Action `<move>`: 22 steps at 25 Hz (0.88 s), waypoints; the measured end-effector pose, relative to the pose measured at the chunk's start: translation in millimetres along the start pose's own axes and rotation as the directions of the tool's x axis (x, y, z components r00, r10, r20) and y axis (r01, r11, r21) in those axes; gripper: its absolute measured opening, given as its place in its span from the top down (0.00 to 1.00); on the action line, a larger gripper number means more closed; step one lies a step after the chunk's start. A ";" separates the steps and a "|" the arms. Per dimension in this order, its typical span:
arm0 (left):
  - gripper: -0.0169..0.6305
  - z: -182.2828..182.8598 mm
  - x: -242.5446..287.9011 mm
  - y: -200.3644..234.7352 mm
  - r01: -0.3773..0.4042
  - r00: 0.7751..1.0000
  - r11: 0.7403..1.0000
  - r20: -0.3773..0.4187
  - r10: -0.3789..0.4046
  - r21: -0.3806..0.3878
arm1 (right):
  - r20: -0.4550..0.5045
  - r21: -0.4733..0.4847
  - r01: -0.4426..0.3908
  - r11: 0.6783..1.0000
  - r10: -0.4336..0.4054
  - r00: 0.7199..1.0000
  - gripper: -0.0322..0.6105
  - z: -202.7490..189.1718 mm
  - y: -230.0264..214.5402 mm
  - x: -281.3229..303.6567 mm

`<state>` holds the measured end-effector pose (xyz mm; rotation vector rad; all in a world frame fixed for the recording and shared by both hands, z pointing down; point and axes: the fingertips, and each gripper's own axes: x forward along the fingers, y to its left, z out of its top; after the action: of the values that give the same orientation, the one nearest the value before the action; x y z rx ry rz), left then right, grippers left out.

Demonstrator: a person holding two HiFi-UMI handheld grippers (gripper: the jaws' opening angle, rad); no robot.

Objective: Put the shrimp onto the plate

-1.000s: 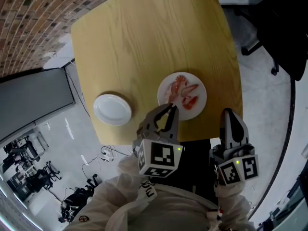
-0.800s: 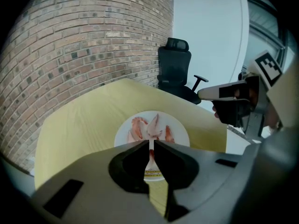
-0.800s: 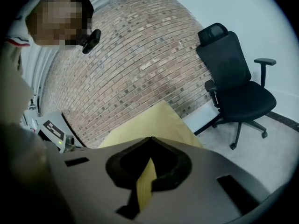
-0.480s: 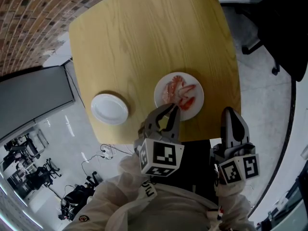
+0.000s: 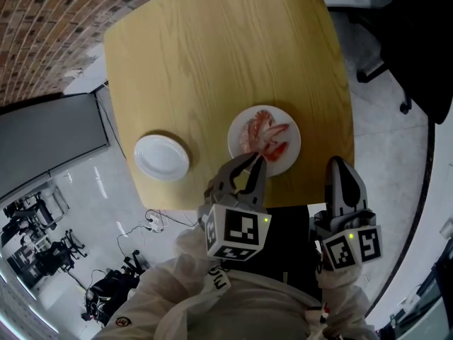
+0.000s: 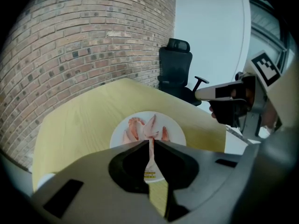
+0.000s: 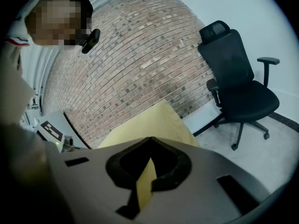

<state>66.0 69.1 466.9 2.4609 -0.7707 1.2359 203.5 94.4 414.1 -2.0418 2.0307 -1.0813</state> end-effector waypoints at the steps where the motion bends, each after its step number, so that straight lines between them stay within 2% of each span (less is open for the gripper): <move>1: 0.91 -0.3 -1.4 0.8 -0.003 1.000 1.000 0.002 0.003 -0.002 | -0.001 -0.002 -0.002 1.000 0.002 1.000 0.91 -0.1 1.2 0.1; 13: 0.91 -6.8 -31.1 26.8 -0.053 0.995 0.995 0.079 0.059 -0.079 | -0.014 -0.048 -0.039 0.998 0.038 0.999 0.91 -5.8 32.2 3.0; 18: 0.91 -12.8 -61.9 54.1 -0.078 0.987 0.990 0.130 0.093 -0.121 | -0.013 -0.091 -0.056 0.994 0.055 0.998 0.91 -1.6 71.1 4.7; 22: 0.92 -9.2 -94.5 76.7 -0.106 0.971 0.983 0.197 0.135 -0.148 | 0.002 -0.130 -0.077 0.989 0.078 0.997 0.91 9.0 106.3 2.4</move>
<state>-30.5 42.2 397.2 2.4863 -1.0376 0.9382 117.2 75.0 354.4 -2.0012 2.2115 -0.9509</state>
